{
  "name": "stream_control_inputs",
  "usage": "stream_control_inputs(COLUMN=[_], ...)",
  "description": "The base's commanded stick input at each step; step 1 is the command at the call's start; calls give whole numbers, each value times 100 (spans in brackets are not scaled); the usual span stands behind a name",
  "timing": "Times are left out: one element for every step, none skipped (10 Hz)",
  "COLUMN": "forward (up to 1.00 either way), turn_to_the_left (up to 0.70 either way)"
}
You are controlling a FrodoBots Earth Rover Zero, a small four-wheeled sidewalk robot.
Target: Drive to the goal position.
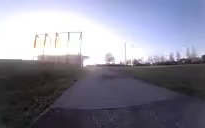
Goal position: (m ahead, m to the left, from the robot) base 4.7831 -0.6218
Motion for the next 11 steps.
stream_control_inputs(forward=[50, 50, 50, 50, 50, 50, 50, 50, 50, 50, 50], turn_to_the_left=[0, 0, 0, 0, 0, 0, 0, 0, 0, 0, 0])
